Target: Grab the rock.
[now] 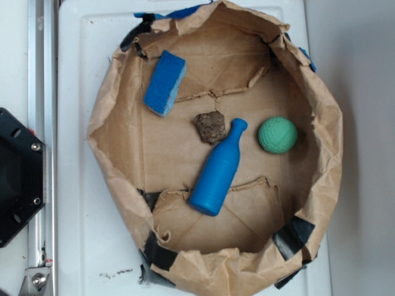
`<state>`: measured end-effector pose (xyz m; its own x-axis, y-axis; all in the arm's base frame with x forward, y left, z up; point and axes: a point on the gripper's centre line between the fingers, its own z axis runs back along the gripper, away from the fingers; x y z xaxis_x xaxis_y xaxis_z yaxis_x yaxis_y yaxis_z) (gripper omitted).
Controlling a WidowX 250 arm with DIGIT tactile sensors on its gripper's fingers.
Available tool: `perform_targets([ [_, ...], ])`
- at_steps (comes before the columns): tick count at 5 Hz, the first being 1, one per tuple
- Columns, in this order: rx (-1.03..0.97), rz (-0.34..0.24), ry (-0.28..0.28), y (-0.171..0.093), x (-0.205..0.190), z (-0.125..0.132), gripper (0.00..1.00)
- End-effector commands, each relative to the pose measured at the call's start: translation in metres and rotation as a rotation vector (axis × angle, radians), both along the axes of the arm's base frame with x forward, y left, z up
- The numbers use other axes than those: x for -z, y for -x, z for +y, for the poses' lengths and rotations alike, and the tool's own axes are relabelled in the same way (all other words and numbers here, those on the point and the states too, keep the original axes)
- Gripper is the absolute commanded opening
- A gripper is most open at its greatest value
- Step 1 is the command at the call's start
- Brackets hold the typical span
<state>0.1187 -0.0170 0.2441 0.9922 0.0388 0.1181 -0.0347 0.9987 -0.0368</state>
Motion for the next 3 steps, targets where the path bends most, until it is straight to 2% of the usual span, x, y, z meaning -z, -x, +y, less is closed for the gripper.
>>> perform_targets([
  [1, 0.000, 0.000, 0.000, 0.000, 0.000, 0.000, 1.00],
  [2, 0.023, -0.017, -0.029, -0.039, 0.005, 0.010, 1.00],
  [3, 0.109, -0.055, -0.049, -0.058, 0.010, 0.017, 1.00],
])
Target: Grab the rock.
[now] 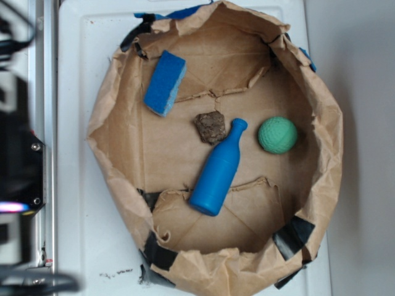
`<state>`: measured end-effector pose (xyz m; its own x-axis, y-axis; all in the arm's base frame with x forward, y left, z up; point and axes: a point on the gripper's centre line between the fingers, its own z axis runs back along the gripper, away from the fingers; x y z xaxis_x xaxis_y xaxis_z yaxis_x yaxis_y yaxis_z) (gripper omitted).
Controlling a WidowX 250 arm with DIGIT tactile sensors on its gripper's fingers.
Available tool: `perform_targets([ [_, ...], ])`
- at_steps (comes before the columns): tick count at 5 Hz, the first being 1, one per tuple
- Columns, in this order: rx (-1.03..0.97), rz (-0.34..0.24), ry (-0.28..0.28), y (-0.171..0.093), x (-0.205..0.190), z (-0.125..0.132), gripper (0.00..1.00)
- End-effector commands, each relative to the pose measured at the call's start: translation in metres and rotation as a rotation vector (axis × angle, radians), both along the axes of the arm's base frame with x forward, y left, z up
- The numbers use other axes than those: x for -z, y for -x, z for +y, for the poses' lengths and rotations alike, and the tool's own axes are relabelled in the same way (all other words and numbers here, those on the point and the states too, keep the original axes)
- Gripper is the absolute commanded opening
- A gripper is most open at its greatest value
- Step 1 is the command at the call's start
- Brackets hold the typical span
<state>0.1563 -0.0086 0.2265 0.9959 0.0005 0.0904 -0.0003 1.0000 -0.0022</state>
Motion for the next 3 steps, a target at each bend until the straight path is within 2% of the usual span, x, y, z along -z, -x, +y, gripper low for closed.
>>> perform_targets([
  [1, 0.297, -0.101, 0.097, -0.039, 0.001, 0.019, 1.00],
  [2, 0.414, -0.134, 0.116, -0.060, -0.002, 0.020, 1.00],
  [3, 0.445, -0.142, 0.127, -0.082, -0.002, 0.023, 1.00],
])
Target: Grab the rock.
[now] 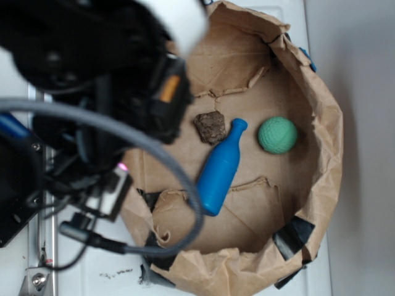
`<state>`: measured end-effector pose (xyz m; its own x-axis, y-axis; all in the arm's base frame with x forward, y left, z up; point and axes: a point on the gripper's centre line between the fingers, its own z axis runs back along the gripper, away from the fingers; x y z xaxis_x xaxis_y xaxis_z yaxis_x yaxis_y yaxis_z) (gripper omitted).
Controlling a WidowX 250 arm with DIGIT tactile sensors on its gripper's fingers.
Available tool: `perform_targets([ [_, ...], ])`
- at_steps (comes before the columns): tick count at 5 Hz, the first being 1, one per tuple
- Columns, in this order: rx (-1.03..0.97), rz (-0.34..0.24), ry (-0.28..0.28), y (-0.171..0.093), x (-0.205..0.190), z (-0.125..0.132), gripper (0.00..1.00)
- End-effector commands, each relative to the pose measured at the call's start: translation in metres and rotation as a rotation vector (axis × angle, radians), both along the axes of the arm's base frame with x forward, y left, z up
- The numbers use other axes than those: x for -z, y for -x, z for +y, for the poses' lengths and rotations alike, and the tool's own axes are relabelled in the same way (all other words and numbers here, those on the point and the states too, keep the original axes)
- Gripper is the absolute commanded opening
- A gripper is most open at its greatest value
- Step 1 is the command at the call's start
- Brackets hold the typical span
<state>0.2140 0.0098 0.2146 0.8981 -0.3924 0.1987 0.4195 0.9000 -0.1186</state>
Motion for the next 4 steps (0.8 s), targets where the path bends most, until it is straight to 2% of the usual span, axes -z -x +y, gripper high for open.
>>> perform_targets([
  [1, 0.073, -0.068, -0.033, -0.040, 0.007, 0.001, 1.00],
  [2, 0.122, -0.063, -0.051, -0.043, 0.036, 0.007, 1.00],
  [3, 0.186, -0.072, -0.019, -0.042, 0.065, 0.011, 1.00],
  [4, 0.183, -0.032, 0.020, -0.042, 0.094, 0.024, 1.00],
])
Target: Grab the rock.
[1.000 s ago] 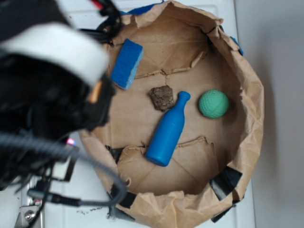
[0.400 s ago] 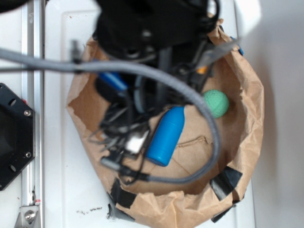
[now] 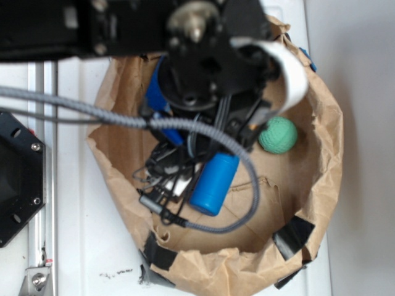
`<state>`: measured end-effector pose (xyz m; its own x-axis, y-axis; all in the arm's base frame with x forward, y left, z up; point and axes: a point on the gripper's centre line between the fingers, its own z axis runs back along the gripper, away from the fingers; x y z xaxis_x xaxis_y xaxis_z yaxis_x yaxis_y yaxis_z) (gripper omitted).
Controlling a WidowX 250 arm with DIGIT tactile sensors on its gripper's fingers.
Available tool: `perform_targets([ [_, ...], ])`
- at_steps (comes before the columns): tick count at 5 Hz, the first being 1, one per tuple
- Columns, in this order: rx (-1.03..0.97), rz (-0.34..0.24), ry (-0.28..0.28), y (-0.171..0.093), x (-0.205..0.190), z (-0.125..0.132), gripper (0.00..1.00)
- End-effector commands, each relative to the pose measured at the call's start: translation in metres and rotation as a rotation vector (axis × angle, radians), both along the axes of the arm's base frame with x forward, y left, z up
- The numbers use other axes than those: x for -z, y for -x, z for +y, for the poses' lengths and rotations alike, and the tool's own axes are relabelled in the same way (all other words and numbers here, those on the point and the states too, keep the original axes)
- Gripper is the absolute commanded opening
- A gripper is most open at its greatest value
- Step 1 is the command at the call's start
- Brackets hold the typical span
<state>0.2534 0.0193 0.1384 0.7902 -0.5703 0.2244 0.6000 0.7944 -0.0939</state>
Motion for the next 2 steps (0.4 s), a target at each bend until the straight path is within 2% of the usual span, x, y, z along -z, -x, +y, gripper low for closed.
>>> perform_targets([
  [1, -0.032, -0.003, 0.049, -0.0050, 0.0311, 0.0243, 1.00],
  [2, -0.060, 0.010, 0.061, -0.0062, 0.0406, 0.0295, 1.00],
])
